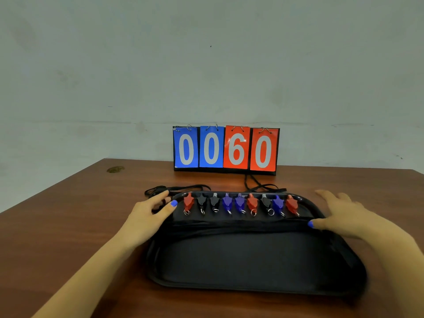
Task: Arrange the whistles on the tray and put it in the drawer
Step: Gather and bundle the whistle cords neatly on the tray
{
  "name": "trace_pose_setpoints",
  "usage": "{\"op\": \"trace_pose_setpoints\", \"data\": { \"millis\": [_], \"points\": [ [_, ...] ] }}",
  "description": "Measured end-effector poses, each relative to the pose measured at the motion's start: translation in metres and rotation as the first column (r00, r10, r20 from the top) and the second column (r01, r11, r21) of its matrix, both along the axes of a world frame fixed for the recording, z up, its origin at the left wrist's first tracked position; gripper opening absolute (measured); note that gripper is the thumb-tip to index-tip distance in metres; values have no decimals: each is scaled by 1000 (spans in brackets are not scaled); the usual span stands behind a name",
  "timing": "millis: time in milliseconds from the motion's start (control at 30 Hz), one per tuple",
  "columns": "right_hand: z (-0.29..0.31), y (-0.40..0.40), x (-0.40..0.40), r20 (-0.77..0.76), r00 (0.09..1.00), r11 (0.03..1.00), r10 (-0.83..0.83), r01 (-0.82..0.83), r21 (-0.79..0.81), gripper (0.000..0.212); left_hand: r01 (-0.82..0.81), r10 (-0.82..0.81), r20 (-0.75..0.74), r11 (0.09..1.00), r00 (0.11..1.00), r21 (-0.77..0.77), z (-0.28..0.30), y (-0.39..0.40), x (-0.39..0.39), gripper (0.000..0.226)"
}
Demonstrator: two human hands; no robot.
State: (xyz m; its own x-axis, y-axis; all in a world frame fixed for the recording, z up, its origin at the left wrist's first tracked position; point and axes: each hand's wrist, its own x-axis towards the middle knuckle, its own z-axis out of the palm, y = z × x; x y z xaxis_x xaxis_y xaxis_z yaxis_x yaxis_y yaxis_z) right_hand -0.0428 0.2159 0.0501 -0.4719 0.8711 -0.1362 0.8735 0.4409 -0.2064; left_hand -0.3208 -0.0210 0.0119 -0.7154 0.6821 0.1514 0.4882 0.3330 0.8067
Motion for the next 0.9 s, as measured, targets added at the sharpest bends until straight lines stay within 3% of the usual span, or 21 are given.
{"op": "trace_pose_setpoints", "data": {
  "millis": [67, 200, 300, 367, 433, 567, 700, 800, 900],
  "points": [
    [2, -14, -10, 65, 998, 991, -12, 3, 133, 97, -67, 60, 59, 991, 996, 112, 4, -1, 3, 50],
    [-2, -45, -40, -147, 954, 958, 260, -236, 162, 103, -208, 73, 323, 888, 944, 409, 19, -7, 6, 41],
    [-10, -72, -59, -260, 848, 881, 461, -401, 252, 99, -292, -204, 602, 727, 772, 622, 30, -14, 6, 35],
    [-16, -88, -66, -307, 767, 822, 564, -483, 302, 91, -322, -401, 680, 658, 614, 680, 38, -19, 7, 42],
    [-18, -102, -70, -357, 705, 790, 613, -541, 287, 83, -307, -510, 679, 631, 528, 713, 42, -21, 10, 59],
    [-19, -114, -73, -396, 656, 763, 642, -597, 248, 74, -292, -583, 651, 594, 486, 750, 44, -20, 16, 46],
    [-24, -118, -75, -418, 641, 760, 643, -602, 246, 64, -296, -644, 619, 547, 449, 783, 48, -23, 17, 69],
    [-27, -124, -78, -475, 611, 764, 633, -590, 260, 56, -303, -691, 605, 524, 395, 796, 49, -23, 22, 70],
    [-26, -135, -80, -561, 564, 779, 606, -564, 274, 68, -268, -715, 605, 542, 352, 797, 50, -21, 32, 67]
  ]
}}
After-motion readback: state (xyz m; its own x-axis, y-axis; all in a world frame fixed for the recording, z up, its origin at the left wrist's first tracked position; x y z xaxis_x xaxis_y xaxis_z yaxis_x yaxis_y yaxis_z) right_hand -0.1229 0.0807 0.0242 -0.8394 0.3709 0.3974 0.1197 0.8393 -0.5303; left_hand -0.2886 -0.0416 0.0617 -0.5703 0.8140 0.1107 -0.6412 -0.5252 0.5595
